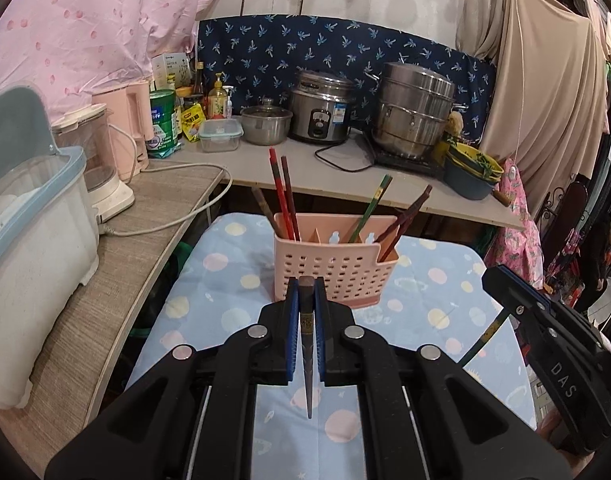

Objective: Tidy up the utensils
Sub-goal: 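Lift both held chopsticks and carry them over the pink basket, then lower chopsticks into the pink basket and open both tools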

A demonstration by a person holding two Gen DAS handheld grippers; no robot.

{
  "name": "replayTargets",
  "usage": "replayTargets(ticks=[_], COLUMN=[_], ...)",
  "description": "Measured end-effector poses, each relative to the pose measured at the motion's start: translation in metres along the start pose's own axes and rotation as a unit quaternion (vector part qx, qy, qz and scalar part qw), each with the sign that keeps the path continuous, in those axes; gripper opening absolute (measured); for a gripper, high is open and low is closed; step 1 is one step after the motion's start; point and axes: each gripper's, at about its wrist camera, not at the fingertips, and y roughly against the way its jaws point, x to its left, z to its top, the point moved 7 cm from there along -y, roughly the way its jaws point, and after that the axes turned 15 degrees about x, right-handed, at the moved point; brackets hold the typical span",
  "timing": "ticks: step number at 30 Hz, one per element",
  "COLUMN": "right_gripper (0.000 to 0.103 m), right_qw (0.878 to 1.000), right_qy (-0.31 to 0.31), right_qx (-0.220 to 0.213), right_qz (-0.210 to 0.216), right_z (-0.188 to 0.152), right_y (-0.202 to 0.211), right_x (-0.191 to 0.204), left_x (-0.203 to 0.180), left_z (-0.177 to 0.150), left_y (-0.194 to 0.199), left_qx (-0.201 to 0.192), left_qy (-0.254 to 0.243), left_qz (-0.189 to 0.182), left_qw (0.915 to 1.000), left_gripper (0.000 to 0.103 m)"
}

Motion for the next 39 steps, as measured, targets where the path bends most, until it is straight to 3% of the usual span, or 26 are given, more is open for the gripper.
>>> replayTargets(ticks=[7, 17, 26, 32, 39], right_gripper=[0.007, 0.007, 0.007, 0.007, 0.007], right_qw=[1.0, 0.996, 0.994, 0.995, 0.998], right_qy=[-0.008, -0.009, -0.01, -0.006, -0.009], right_qx=[-0.018, -0.075, -0.104, -0.099, -0.061], right_qz=[0.015, 0.036, 0.03, 0.022, 0.018], right_z=[0.033, 0.129, 0.199, 0.216, 0.196], right_y=[-0.001, 0.009, -0.005, -0.027, -0.071], right_x=[-0.001, 0.002, 0.001, -0.003, -0.012], left_x=[0.0, -0.001, 0.0, 0.003, 0.006], left_z=[0.049, 0.133, 0.175, 0.187, 0.18], left_y=[0.019, 0.051, 0.037, 0.009, -0.026], left_qx=[-0.036, -0.107, -0.124, -0.11, -0.085], left_qy=[0.008, 0.022, 0.024, 0.026, 0.025], left_qz=[-0.016, -0.011, 0.015, 0.021, 0.021], left_qw=[0.9992, 0.994, 0.9918, 0.9933, 0.9958], left_gripper=[0.007, 0.007, 0.007, 0.007, 0.007])
